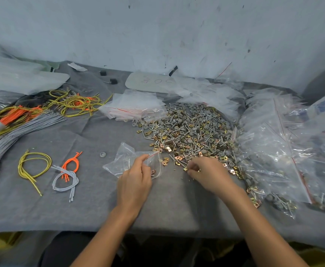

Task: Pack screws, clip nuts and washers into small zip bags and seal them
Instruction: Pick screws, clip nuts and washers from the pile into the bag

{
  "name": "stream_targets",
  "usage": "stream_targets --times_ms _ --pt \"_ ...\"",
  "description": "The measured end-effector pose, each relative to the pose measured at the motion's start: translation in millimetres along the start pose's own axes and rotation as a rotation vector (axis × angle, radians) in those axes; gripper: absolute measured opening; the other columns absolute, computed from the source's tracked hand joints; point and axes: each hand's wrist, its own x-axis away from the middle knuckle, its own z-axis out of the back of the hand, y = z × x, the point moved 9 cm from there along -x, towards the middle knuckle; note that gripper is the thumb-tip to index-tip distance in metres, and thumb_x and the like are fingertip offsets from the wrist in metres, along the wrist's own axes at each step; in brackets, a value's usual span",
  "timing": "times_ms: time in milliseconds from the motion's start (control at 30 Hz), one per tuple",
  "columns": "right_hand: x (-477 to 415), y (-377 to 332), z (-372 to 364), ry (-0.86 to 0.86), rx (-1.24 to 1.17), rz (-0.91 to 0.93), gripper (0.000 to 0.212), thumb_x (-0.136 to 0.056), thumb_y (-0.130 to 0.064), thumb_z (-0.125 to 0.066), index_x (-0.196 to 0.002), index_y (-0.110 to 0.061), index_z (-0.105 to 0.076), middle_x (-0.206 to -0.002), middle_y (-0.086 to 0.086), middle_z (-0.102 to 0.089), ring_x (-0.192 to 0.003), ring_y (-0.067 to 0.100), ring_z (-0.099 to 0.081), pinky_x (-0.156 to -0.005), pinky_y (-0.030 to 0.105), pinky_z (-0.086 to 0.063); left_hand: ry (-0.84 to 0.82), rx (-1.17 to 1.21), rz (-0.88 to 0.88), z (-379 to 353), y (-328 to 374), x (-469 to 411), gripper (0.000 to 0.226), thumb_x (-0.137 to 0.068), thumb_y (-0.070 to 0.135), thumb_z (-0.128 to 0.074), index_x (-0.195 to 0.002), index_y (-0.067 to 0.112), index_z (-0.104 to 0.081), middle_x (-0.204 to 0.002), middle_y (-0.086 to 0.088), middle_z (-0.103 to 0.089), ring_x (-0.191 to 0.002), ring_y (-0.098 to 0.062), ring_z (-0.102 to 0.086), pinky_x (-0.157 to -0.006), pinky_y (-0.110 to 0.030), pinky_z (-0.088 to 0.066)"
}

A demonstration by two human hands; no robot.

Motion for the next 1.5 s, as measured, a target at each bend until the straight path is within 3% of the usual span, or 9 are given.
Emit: stream_targets --times_ms 133,633,800,933,1067,1167,1300,1367,1500 --pt "-1.2 -0.6 -8.0 0.042 0.046 0.040 0.017 -0.092 -0.043 -0.067 -0.104 -0.032 -0.066 -0.095 -0.012 -0.055 -0.095 0.016 -0.056 -0.072 0.032 -0.041 -0.012 -0.007 -0.003 -0.4 1.7 0.7 0.045 -0.093 0.033 -0.032 -0.126 0.026 -0.062 -0.078 0.006 -0.070 -0.068 -0.018 -0.064 -0.064 -0.042 -0.052" --pt "-2.3 -2.6 -12.5 0.155 0.040 0.106 0.018 -0.107 -0.026 -0.042 -0.105 -0.016 -0.057 -0.103 0.000 -0.054 -0.097 0.024 -0.052 -0.081 0.037 -0.043 -0.023 -0.022 -0.008 -0.8 3.1 1.4 0.036 -0.098 0.023 -0.040 -0.127 0.024 -0.062 -0.083 0.006 -0.072 -0.071 -0.015 -0.064 -0.065 -0.039 -0.052" --pt "7.7 -17.8 -3.1 0.139 -0.254 0.129 0.016 -0.107 -0.027 -0.044 -0.096 -0.021 -0.054 -0.093 -0.007 -0.051 -0.087 0.015 -0.048 -0.075 0.033 -0.035 -0.021 -0.014 -0.005 -2.2 1.7 1.0 0.038 -0.098 0.026 -0.038 -0.127 0.025 -0.062 -0.081 0.008 -0.070 -0.069 -0.012 -0.061 -0.063 -0.036 -0.050" --pt "21.4 -66.6 -4.4 0.143 -0.429 0.253 0.013 -0.103 -0.025 -0.056 -0.099 -0.018 -0.066 -0.092 -0.005 -0.059 -0.087 0.009 -0.054 -0.080 0.029 -0.042 -0.017 -0.031 -0.024 -2.2 2.6 1.3 0.041 -0.096 0.028 -0.037 -0.127 0.024 -0.062 -0.082 0.004 -0.071 -0.073 -0.021 -0.064 -0.066 -0.038 -0.049" --pt "19.1 -99.5 -15.3 0.186 -0.340 0.289 0.012 -0.098 -0.031 -0.062 -0.098 -0.023 -0.070 -0.091 -0.007 -0.059 -0.086 0.015 -0.057 -0.079 0.034 -0.045 -0.021 -0.051 -0.022 -3.7 0.0 1.1 0.033 -0.100 0.017 -0.047 -0.129 0.024 -0.062 -0.089 -0.003 -0.073 -0.081 -0.029 -0.066 -0.068 -0.038 -0.046" --pt "13.9 -103.2 -23.1 0.204 -0.216 0.270 0.012 -0.095 -0.040 -0.065 -0.100 -0.029 -0.067 -0.088 -0.013 -0.049 -0.085 0.014 -0.057 -0.074 0.033 -0.044 -0.011 -0.037 -0.026 -1.7 0.3 1.1 0.037 -0.098 0.025 -0.039 -0.127 0.024 -0.062 -0.091 -0.003 -0.074 -0.082 -0.028 -0.066 -0.068 -0.035 -0.044" --pt "12.1 -76.8 -2.3 0.296 -0.452 0.255 0.004 -0.092 -0.032 -0.070 -0.090 -0.029 -0.069 -0.075 -0.017 -0.052 -0.069 0.001 -0.051 -0.065 0.018 -0.038 -0.012 -0.017 -0.016 -1.3 0.5 1.1 0.044 -0.093 0.032 -0.034 -0.126 0.026 -0.062 -0.088 -0.001 -0.074 -0.080 -0.026 -0.067 -0.068 -0.039 -0.050" --pt "5.7 -48.2 6.6 0.316 -0.404 0.148 0.005 -0.095 -0.030 -0.067 -0.090 -0.030 -0.067 -0.082 -0.016 -0.056 -0.074 0.000 -0.053 -0.069 0.023 -0.041 -0.018 -0.023 -0.003 -2.4 -0.2 0.3 0.045 -0.093 0.034 -0.032 -0.127 0.027 -0.062 -0.083 0.002 -0.072 -0.075 -0.022 -0.065 -0.067 -0.040 -0.050" --pt "-6.8 -19.4 -9.5 0.123 -0.096 0.043 0.007 -0.098 -0.034 -0.060 -0.100 -0.030 -0.066 -0.096 -0.013 -0.050 -0.096 0.015 -0.057 -0.077 0.034 -0.045 -0.030 -0.018 -0.003 -2.2 0.8 -0.1 0.046 -0.094 0.036 -0.030 -0.128 0.027 -0.061 -0.077 0.007 -0.069 -0.067 -0.014 -0.061 -0.063 -0.039 -0.050"
